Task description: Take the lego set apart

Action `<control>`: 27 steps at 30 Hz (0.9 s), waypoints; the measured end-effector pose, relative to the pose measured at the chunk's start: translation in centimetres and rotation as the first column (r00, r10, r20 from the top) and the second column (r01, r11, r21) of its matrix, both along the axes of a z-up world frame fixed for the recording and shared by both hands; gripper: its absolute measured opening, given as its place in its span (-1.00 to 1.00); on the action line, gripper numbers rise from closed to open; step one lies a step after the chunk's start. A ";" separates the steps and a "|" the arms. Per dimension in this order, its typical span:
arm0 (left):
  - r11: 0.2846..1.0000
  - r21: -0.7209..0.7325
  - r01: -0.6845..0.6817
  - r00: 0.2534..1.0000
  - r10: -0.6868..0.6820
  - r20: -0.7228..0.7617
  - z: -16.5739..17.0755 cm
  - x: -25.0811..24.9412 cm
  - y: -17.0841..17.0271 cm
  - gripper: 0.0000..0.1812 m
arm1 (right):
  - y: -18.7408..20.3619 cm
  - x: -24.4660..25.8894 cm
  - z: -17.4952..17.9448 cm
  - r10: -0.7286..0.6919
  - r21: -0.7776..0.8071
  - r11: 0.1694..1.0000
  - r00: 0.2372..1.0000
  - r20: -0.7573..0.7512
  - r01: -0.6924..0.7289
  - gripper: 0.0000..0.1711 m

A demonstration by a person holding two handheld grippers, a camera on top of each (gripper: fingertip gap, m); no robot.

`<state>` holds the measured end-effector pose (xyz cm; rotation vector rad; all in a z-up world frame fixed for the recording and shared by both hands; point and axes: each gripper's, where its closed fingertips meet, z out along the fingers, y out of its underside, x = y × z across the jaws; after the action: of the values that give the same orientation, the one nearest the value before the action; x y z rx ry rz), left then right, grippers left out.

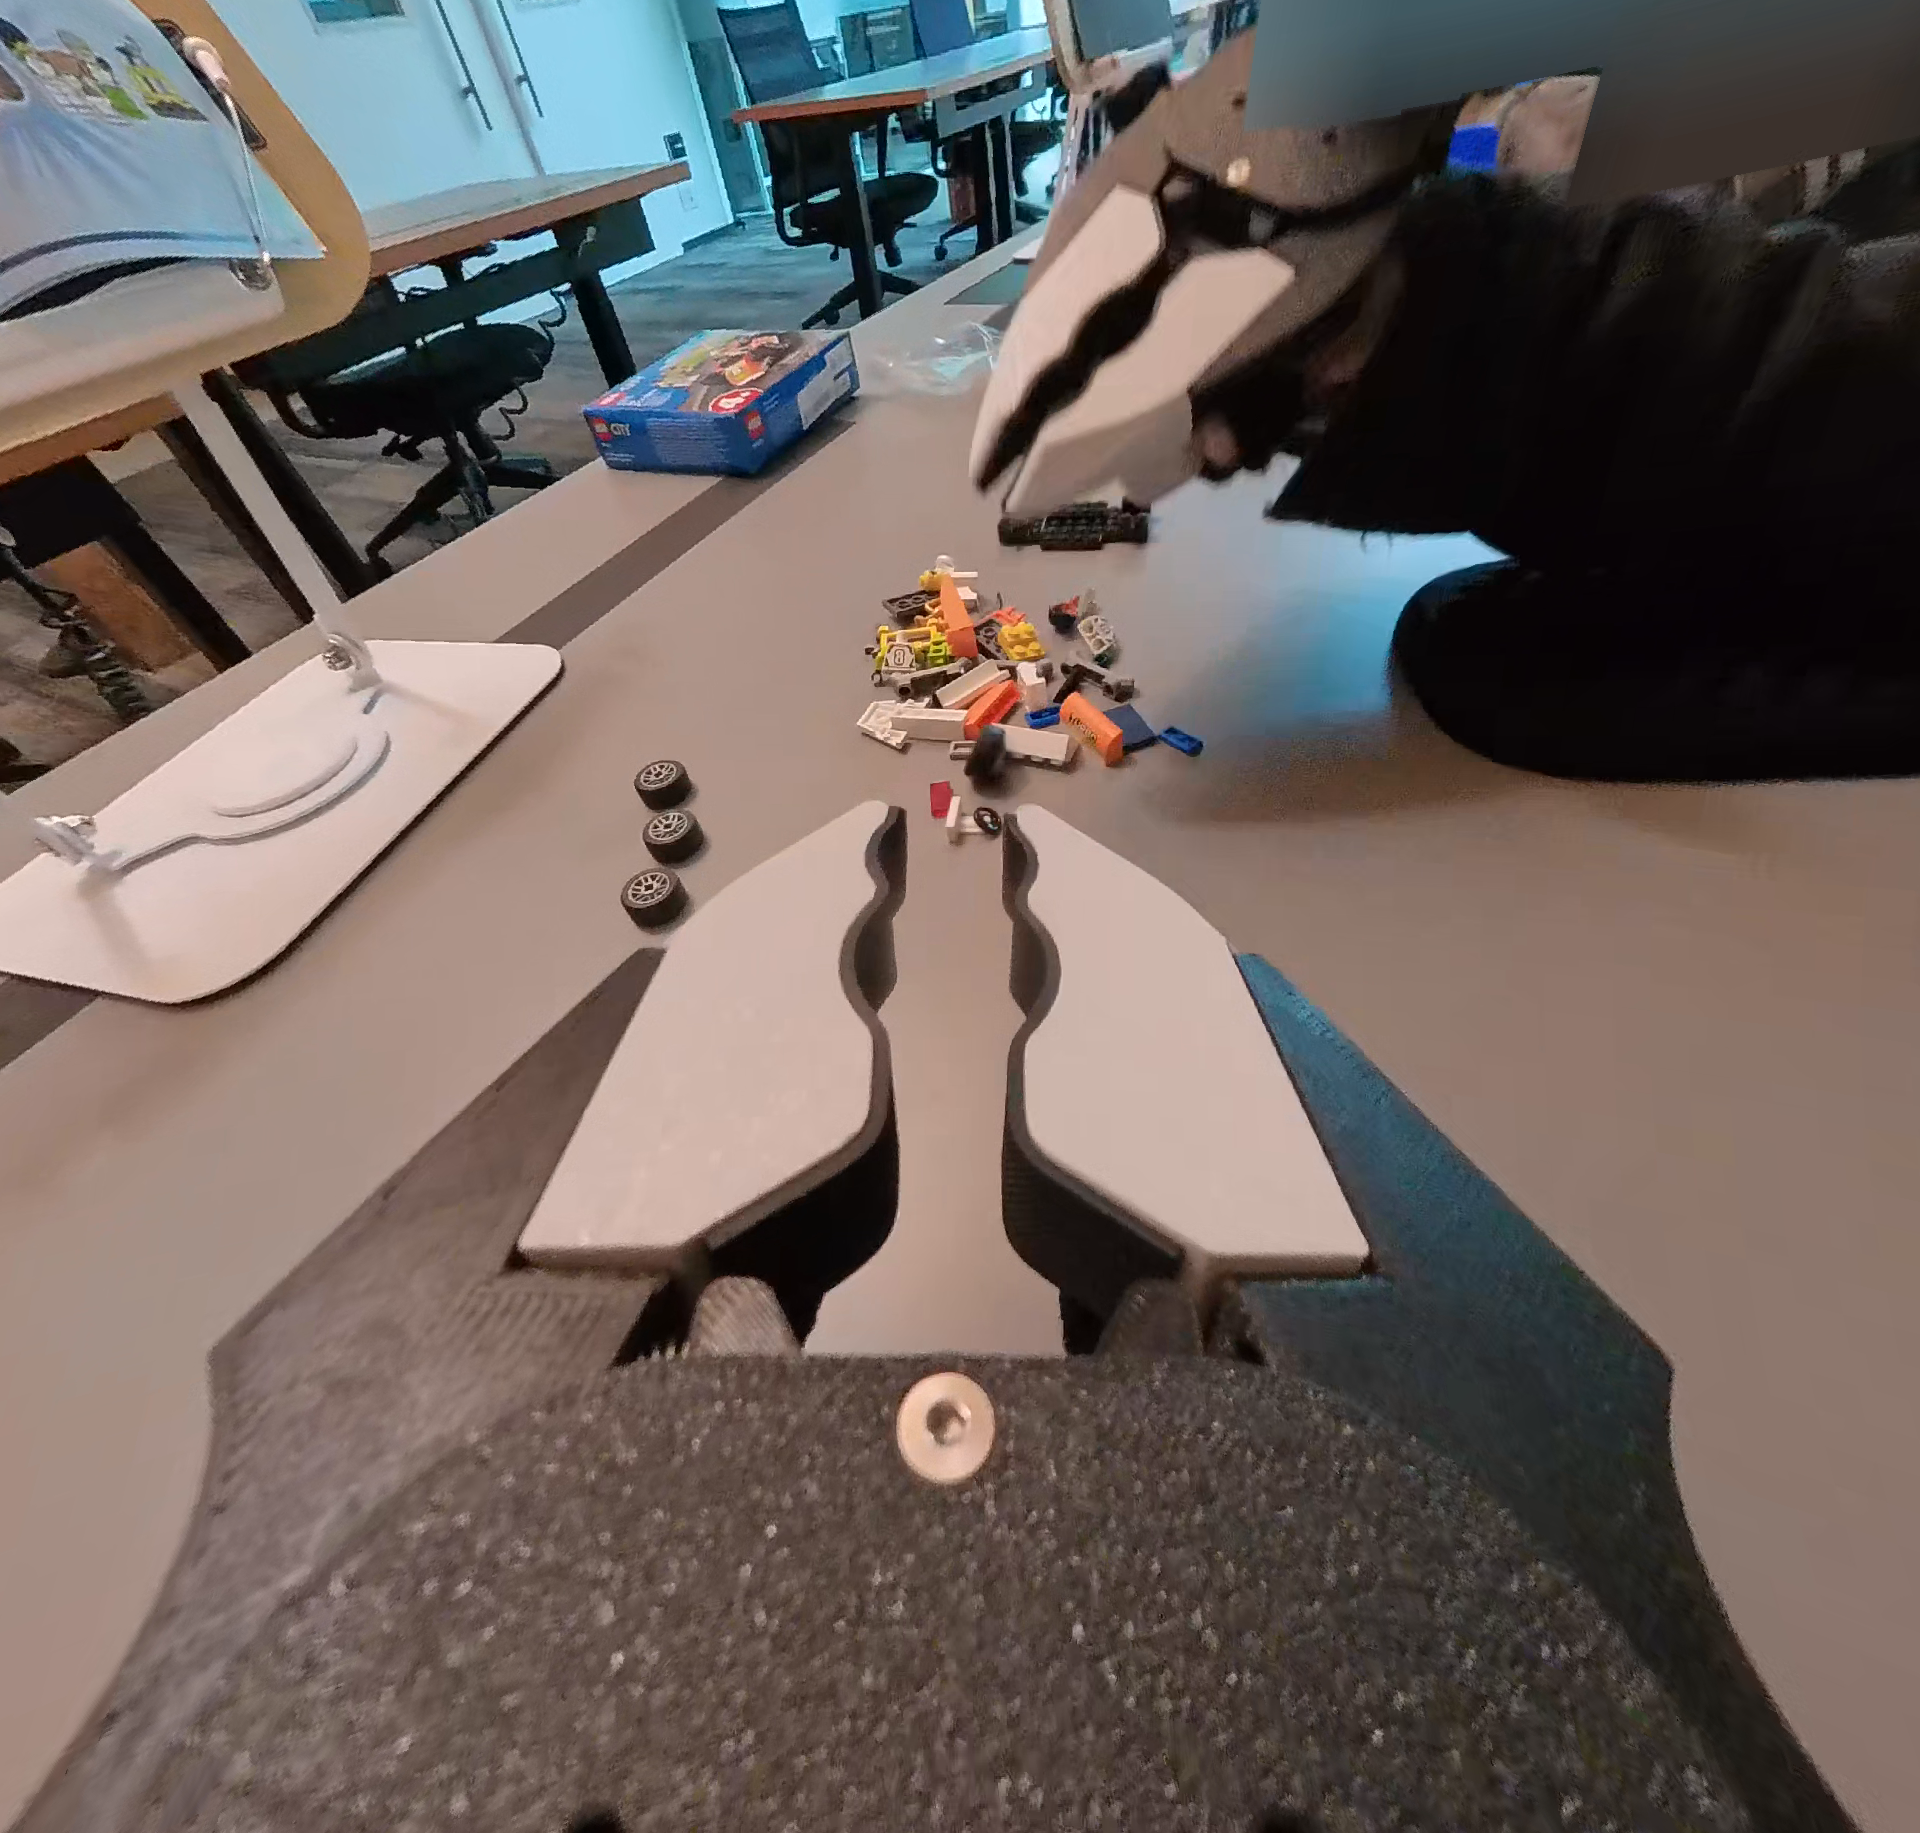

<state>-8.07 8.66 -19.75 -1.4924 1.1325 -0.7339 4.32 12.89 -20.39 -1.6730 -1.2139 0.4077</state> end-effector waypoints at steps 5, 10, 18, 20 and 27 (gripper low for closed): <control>1.000 -0.007 -0.002 1.000 0.002 -0.028 -0.7 0.1 0.1 -0.82 | 1.1 4.9 0.2 -0.135 -0.058 0.989 0.991 -0.008 0.134 -0.74; 1.000 -0.026 -0.007 0.998 0.005 -0.061 -1.5 0.2 0.2 -0.82 | 1.0 3.3 -3.6 -0.039 -0.151 0.987 0.990 0.135 0.059 -0.64; 0.999 -0.050 0.014 0.995 -0.019 -0.100 -2.6 0.5 -0.2 -0.84 | 2.6 0.5 -7.9 0.094 -0.244 0.970 0.945 0.312 -0.016 -0.58; 0.998 -0.064 0.020 0.994 -0.027 -0.107 -3.0 0.6 -0.2 -0.84 | 2.8 0.2 -8.5 0.118 -0.261 0.965 0.928 0.352 -0.024 -0.58; 0.995 -0.089 0.045 0.992 -0.055 -0.116 -3.6 0.8 -0.6 -0.85 | 3.5 0.2 -10.0 0.186 -0.293 0.955 0.847 0.498 -0.038 -0.69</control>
<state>-7.25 8.06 -23.37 -1.6031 1.2450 -0.7446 4.49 16.37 -30.38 -2.0361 -1.7266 0.1955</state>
